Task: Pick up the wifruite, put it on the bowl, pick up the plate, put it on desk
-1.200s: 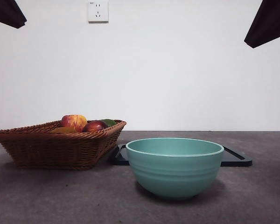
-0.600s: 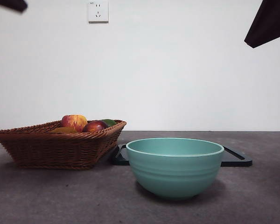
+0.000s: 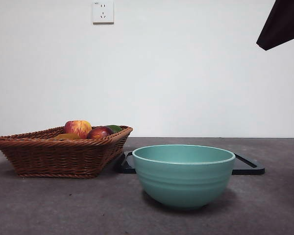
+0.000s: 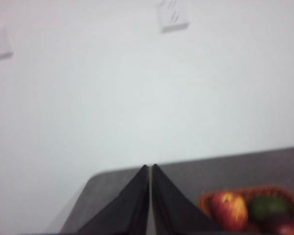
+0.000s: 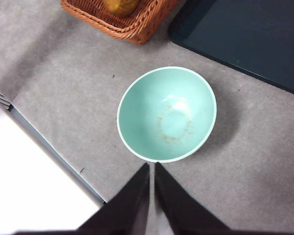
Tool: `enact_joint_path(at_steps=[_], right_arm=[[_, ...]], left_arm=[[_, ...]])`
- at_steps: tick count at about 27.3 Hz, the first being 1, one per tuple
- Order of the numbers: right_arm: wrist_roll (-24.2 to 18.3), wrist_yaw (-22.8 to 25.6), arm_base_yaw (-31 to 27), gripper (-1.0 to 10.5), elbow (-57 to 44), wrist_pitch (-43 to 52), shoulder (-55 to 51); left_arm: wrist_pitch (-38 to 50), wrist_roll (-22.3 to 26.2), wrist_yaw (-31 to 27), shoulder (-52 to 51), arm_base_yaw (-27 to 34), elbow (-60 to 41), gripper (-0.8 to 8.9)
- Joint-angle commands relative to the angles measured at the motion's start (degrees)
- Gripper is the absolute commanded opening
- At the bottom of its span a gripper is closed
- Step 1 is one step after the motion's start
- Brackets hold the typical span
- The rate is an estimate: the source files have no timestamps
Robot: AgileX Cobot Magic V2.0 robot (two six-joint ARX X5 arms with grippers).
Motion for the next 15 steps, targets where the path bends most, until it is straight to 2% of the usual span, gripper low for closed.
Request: enact_joint_path(at_steps=[1,8,15], right_arm=[[-0.5,0.2,0.5,0.1,0.9,0.6,0.4],[-0.5,0.2,0.5,0.1,0.9,0.6,0.4],[-0.5,0.2,0.5,0.1,0.9,0.6,0.4]], left_arm=[[0.6,0.9,-0.2,-3.0,1.3,-4.2,0.08],[0.5,0.1,-0.2,-9.8,2.2,-15.8,0.08],[0.0,-1.7,-0.2,-15.1,2.2,-23.3,0.08]])
